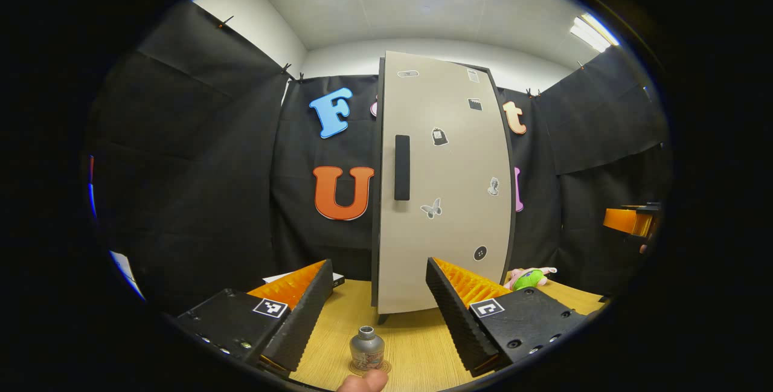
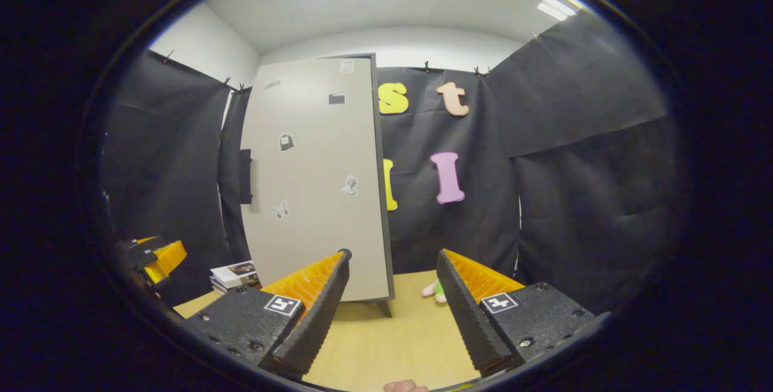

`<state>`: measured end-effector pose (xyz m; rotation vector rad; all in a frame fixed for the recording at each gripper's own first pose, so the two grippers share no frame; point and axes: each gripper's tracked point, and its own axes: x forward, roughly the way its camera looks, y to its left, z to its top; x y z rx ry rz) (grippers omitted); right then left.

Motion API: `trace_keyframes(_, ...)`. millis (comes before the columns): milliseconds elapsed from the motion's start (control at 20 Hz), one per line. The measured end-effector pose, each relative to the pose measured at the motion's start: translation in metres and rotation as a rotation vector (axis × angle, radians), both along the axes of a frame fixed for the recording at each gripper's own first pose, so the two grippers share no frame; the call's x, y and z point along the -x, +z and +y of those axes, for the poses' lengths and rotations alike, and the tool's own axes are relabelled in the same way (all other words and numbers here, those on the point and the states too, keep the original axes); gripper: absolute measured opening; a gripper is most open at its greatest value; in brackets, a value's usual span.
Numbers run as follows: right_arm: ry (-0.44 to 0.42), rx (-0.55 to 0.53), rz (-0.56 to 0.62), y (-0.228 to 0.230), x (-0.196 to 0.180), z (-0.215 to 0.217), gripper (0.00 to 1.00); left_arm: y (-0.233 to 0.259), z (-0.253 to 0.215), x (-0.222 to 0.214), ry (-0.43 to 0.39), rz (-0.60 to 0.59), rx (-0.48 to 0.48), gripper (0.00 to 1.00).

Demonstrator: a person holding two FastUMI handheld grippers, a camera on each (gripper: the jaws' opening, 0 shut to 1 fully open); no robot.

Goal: Open the cabinet door with the right hand, grasp the bottle in the cabinet with the left hand and place it on the coaster, then close the cabinet door with the right hand.

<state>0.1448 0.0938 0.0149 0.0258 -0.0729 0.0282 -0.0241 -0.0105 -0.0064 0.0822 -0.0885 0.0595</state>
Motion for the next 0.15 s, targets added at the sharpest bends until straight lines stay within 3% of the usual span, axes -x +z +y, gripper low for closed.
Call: trace_keyframes(150,-0.002,-0.004,0.006,-0.001,0.0003,-0.0011,0.94,-0.001,0.001,0.0002,0.0,0.003,-0.001,0.94)
